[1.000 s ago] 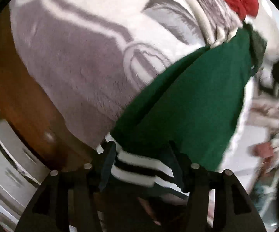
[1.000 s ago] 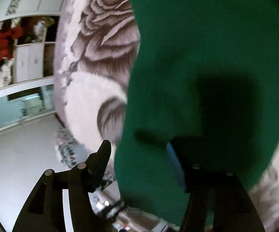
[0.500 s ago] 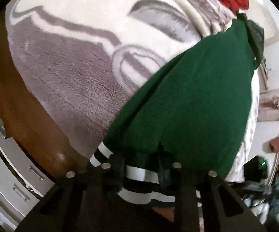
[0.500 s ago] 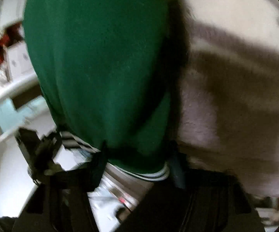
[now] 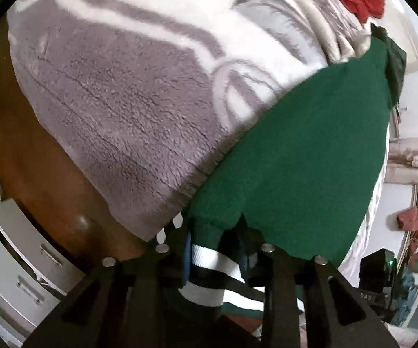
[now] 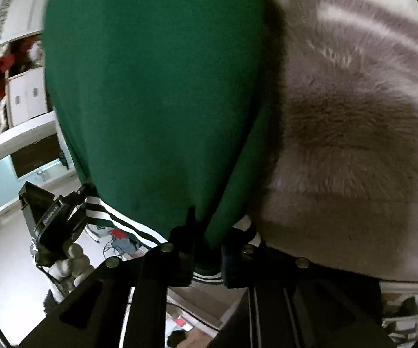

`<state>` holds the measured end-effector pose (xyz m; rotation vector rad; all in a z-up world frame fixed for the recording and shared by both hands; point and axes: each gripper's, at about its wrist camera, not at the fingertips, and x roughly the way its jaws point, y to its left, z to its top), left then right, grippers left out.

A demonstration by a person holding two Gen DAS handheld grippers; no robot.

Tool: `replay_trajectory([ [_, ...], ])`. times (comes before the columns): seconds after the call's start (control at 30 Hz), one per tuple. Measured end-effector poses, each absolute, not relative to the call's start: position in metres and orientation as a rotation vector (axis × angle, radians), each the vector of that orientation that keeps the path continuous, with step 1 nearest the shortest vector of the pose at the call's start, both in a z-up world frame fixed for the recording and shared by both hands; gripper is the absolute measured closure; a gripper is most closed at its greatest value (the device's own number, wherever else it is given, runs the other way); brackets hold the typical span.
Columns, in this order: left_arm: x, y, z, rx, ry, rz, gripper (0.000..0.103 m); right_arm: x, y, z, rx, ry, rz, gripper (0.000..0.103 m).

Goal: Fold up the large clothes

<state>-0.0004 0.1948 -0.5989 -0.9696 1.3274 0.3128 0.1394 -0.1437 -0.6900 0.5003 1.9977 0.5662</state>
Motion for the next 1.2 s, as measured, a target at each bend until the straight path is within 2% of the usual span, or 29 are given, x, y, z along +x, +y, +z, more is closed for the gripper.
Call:
replay_trajectory([
  [0.07, 0.004, 0.191, -0.583, -0.953, 1.354, 0.321, 0.074, 0.145, -0.149, -0.679, 0.549, 2.026, 0.583, 0.077],
  [0.1, 0.007, 0.186, -0.569, -0.919, 1.364, 0.321, 0.073, 0.15, -0.157, -0.671, 0.55, 2.018, 0.598, 0.066],
  [0.17, 0.013, 0.176, -0.538, -0.823, 1.375, 0.325, 0.066, 0.159, -0.175, -0.646, 0.547, 1.972, 0.62, 0.059],
  [0.2, 0.017, 0.17, -0.522, -0.768, 1.371, 0.324, 0.049, 0.164, -0.182, -0.638, 0.542, 1.959, 0.622, 0.057],
  [0.23, 0.023, 0.166, -0.505, -0.711, 1.356, 0.316, 0.021, 0.17, -0.192, -0.625, 0.537, 1.937, 0.616, 0.055],
  [0.27, 0.032, 0.161, -0.483, -0.637, 1.332, 0.312, 0.009, 0.178, -0.201, -0.613, 0.534, 1.912, 0.61, 0.055],
  [0.3, 0.038, 0.16, -0.471, -0.595, 1.316, 0.315, 0.006, 0.19, -0.206, -0.603, 0.536, 1.891, 0.603, 0.055],
  [0.4, 0.073, 0.159, -0.441, -0.521, 1.24, 0.281, 0.006, 0.222, -0.22, -0.583, 0.552, 1.834, 0.573, 0.055],
  [0.53, 0.176, 0.149, -0.45, -0.415, 1.188, 0.152, 0.006, 0.283, -0.22, -0.571, 0.577, 1.747, 0.513, 0.055],
  [0.67, 0.316, 0.134, -0.487, -0.386, 1.165, 0.004, 0.006, 0.377, -0.219, -0.563, 0.586, 1.637, 0.422, 0.055],
  [0.83, 0.46, 0.139, -0.561, -0.263, 1.28, 0.001, 0.006, 0.485, -0.256, -0.577, 0.641, 1.555, 0.308, 0.055],
  [0.97, 0.505, 0.178, -0.62, -0.303, 1.409, -0.029, 0.001, 0.54, -0.268, -0.581, 0.699, 1.524, 0.25, 0.055],
  [1.13, 0.498, 0.188, -0.624, -0.337, 1.39, -0.093, 0.0, 0.574, -0.248, -0.589, 0.729, 1.424, 0.282, 0.055],
  [1.2, 0.496, 0.189, -0.627, -0.342, 1.383, -0.101, 0.0, 0.614, -0.216, -0.601, 0.676, 1.396, 0.281, 0.058],
])
